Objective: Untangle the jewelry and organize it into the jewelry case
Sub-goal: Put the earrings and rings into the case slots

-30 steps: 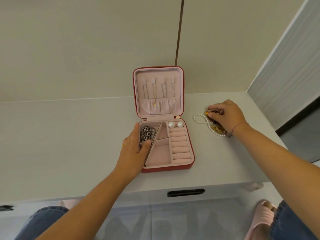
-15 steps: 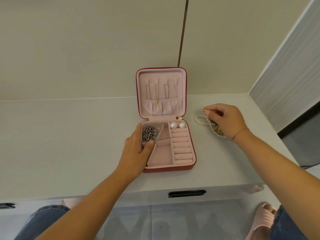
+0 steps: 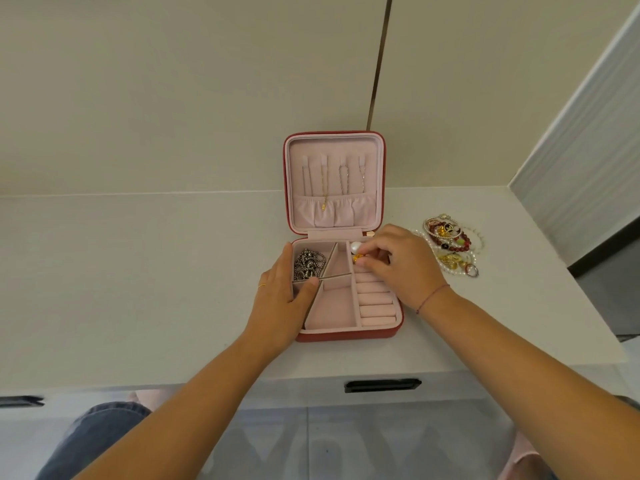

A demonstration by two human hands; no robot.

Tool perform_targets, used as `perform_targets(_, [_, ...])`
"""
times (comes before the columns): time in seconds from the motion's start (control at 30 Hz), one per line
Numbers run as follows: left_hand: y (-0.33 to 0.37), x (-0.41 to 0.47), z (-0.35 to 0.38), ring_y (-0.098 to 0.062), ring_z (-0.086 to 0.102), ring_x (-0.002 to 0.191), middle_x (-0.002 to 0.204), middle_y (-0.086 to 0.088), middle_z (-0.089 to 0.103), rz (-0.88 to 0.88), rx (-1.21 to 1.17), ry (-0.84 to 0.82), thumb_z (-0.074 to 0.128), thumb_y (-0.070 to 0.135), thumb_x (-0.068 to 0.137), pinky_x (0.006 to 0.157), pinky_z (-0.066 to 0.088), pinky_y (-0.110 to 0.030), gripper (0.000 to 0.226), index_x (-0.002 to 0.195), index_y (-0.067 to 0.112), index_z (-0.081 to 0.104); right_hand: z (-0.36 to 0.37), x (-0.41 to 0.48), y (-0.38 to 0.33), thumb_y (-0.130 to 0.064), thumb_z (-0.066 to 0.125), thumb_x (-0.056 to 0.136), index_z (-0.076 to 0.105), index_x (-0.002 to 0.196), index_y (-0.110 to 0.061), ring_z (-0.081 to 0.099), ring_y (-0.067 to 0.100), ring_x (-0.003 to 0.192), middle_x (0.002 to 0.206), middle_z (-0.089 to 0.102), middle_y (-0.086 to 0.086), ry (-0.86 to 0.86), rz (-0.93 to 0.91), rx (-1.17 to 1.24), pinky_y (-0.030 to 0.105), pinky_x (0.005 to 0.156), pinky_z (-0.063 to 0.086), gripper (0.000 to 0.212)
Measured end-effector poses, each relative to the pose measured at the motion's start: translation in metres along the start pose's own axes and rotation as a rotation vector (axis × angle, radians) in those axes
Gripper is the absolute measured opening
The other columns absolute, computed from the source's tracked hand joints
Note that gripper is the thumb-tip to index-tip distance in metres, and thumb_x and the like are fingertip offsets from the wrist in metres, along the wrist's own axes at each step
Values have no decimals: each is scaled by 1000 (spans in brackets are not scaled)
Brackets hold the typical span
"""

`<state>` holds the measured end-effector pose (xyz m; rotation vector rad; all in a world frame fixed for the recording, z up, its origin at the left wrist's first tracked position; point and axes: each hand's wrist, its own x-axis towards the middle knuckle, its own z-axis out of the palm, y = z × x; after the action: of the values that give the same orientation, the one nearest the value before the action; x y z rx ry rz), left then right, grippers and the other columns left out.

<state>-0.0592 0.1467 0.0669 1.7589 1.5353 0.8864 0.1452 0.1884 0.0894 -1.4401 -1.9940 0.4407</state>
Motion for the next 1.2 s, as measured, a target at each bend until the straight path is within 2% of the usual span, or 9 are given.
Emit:
perform_targets(0.13, [-2, 2, 1, -16, 44, 118, 124, 18, 49, -8, 6, 0, 47, 35, 97, 97, 39, -35, 42, 135, 43, 31, 4, -1, -1, -16, 74, 78, 73, 89, -13, 50, 10, 79, 87, 62, -1, -26, -34, -88, 25, 73, 41, 11])
perform_targets(0.23, [-2, 1, 1, -16, 43, 116, 122, 19, 49, -1, 20, 2, 47, 35, 97, 95, 39, -35, 40, 130, 48, 30, 5, -2, -3, -17, 74, 78, 71, 90, -14, 50, 10, 76, 83, 62, -2, 1, -32, -109, 23, 71, 38, 13])
perform_targets(0.37, [-1, 1, 0, -16, 42, 117, 122, 20, 47, -9, 9, -2, 47, 34, 97, 96, 38, -35, 43, 133, 48, 28, 7, -6, -3, -15, 76, 76, 68, 81, -13, 53, 15, 71, 77, 62, 0, 45, -41, -107, 27, 67, 42, 9])
perform_targets(0.57, [7, -2, -2, -5, 29, 112, 119, 22, 36, -4, 1, -4, 46, 30, 99, 93, 24, -23, 47, 124, 52, 14, 10, -11, 2, -7, 73, 78, 73, 84, -11, 59, 20, 77, 82, 67, 5, 97, -55, -55, 31, 69, 47, 8])
perform_targets(0.7, [7, -2, -3, -7, 32, 113, 119, 23, 38, -7, -6, -19, 46, 30, 99, 93, 26, -25, 45, 123, 54, 16, 11, -12, 1, -4, 73, 76, 72, 81, -9, 61, 25, 79, 82, 67, 6, 105, -81, -49, 37, 72, 50, 7])
perform_targets(0.87, [6, -2, -2, -5, 30, 113, 121, 23, 38, -21, 4, -14, 45, 31, 99, 94, 26, -26, 47, 124, 56, 14, 5, -15, 2, -9, 72, 80, 74, 94, -13, 61, 19, 81, 86, 68, 2, 79, -93, -25, 28, 74, 49, 15])
perform_targets(1.03, [8, -2, -2, -7, 32, 112, 121, 22, 40, -19, 2, -11, 45, 31, 99, 93, 28, -27, 43, 130, 51, 23, -23, -10, 19, -9, 71, 80, 73, 99, -12, 55, 11, 72, 82, 64, 1, 306, 106, 55, 4, 69, 39, 20])
perform_targets(1.1, [8, -2, -2, -7, 33, 113, 121, 21, 41, -25, 2, -15, 44, 34, 99, 92, 28, -27, 43, 133, 49, 24, -37, -3, 41, -11, 70, 82, 74, 98, -11, 59, 18, 79, 88, 65, 7, 378, 251, 17, 6, 72, 37, 16])
perform_targets(1.2, [9, -3, -2, -5, 29, 114, 122, 20, 38, -31, -4, -14, 43, 34, 99, 93, 27, -26, 44, 130, 51, 17, -55, 6, 69, -18, 67, 85, 72, 100, -12, 58, 23, 93, 99, 63, 9, 333, 431, -79, 21, 82, 39, 17])
